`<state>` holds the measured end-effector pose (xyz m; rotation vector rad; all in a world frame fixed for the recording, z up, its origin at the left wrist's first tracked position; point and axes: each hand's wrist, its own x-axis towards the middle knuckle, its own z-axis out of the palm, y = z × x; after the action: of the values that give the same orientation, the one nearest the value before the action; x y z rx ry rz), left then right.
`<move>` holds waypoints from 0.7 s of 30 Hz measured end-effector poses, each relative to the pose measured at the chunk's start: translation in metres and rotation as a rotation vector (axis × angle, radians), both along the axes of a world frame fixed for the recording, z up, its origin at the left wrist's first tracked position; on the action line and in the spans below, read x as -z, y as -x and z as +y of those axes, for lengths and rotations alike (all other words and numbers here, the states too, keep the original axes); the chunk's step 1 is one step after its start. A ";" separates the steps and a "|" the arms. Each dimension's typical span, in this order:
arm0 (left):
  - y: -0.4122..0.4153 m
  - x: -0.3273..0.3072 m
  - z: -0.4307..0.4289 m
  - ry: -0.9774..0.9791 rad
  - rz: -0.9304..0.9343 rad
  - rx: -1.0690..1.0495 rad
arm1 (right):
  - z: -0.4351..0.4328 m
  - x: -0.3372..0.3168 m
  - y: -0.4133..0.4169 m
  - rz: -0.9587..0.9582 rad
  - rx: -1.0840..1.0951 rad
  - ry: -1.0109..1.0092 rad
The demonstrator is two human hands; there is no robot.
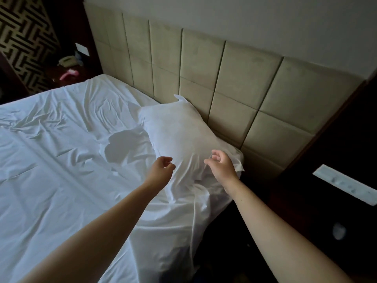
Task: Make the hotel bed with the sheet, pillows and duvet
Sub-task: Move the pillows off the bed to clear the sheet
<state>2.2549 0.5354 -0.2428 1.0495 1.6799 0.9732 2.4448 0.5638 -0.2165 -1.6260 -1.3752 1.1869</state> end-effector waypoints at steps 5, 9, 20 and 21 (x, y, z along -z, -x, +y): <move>-0.008 0.021 0.096 0.036 0.025 -0.058 | 0.119 0.022 -0.009 -0.025 -0.080 0.011; -0.015 0.037 0.177 0.101 0.045 -0.139 | 0.223 0.041 -0.017 -0.061 -0.149 0.054; -0.023 0.104 0.325 0.360 0.120 -0.335 | 0.417 0.136 -0.019 -0.165 -0.304 0.296; -0.021 0.112 0.333 0.394 0.122 -0.342 | 0.427 0.148 -0.018 -0.181 -0.311 0.321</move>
<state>2.2756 0.8687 -0.3550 0.5802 2.0927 0.7500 2.4629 0.9909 -0.3645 -1.8215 -1.6649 1.5359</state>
